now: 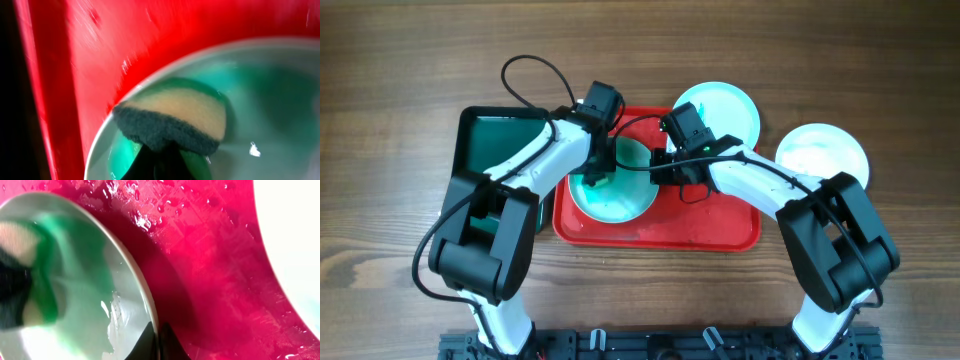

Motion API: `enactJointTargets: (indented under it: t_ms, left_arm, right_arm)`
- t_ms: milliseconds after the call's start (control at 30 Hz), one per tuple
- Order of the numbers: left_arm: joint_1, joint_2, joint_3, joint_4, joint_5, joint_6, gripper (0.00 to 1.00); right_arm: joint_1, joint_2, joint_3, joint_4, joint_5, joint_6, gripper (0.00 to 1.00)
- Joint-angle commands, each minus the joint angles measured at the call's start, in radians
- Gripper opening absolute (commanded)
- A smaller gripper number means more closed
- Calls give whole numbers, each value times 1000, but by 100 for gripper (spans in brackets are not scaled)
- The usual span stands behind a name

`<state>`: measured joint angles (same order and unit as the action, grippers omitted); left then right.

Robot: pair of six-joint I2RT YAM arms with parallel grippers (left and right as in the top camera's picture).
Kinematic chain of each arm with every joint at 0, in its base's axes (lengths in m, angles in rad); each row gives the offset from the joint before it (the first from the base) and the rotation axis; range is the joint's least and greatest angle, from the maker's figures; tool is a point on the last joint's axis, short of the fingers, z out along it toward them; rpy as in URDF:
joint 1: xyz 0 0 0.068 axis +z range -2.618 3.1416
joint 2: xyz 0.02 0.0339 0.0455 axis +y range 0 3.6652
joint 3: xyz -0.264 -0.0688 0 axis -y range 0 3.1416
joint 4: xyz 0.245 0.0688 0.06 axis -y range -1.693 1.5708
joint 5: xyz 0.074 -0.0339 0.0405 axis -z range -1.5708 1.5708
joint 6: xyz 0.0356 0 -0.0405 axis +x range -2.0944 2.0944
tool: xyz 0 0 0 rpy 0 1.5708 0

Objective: Clean dirty plates on tray and stack at the side
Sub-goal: 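Scrub the dragged plate with the sponge in the left gripper, then lift the sponge with the left gripper back over the green tray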

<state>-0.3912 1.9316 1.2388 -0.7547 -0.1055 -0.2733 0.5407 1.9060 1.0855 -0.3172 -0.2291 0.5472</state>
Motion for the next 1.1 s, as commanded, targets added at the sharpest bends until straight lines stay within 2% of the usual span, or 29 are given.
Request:
enactJointTargets:
  t_ms: [0, 100, 200, 367, 467, 500, 567, 667, 767, 833, 933, 1000, 1067]
  left_arm:
    - [14, 36, -43, -113, 341, 278, 4]
    - [13, 36, -43, -165, 561, 467, 4]
    - [5, 36, -43, -163, 694, 546, 4]
    - [-28, 36, -43, -61, 648, 540, 4]
    - [-35, 36, -43, 57, 496, 399, 4]
    - [-35, 36, -43, 135, 367, 307, 4]
    - [-34, 36, -43, 214, 222, 221, 4]
    - [-34, 36, -43, 303, 35, 124, 4]
    - [-29, 36, -43, 328, -158, -11, 4]
    - [-19, 36, -43, 296, -229, -75, 4]
    - [-10, 36, -43, 200, -236, -138, 4]
    - [-10, 36, -43, 108, -211, -169, 4]
    - [-10, 36, -43, 22, -121, -167, 4]
  right_arm:
    - [-5, 17, 14, 3, 6, 2, 4]
    - [-5, 17, 14, 4, 6, 2, 4]
    - [-5, 17, 14, 4, 6, 2, 4]
    - [-5, 16, 14, 10, 6, 2, 4]
    - [-5, 17, 14, 10, 6, 2, 4]
    - [-5, 16, 14, 9, 6, 2, 4]
    - [-5, 17, 14, 9, 6, 2, 4]
    - [-5, 17, 14, 10, 6, 2, 4]
    - [-5, 17, 14, 9, 6, 2, 4]
    - [-5, 17, 14, 7, 6, -2, 4]
    - [-5, 17, 14, 7, 6, -2, 4]
    - [-5, 17, 14, 8, 6, 0, 4]
    - [-5, 17, 14, 10, 2, -1, 4]
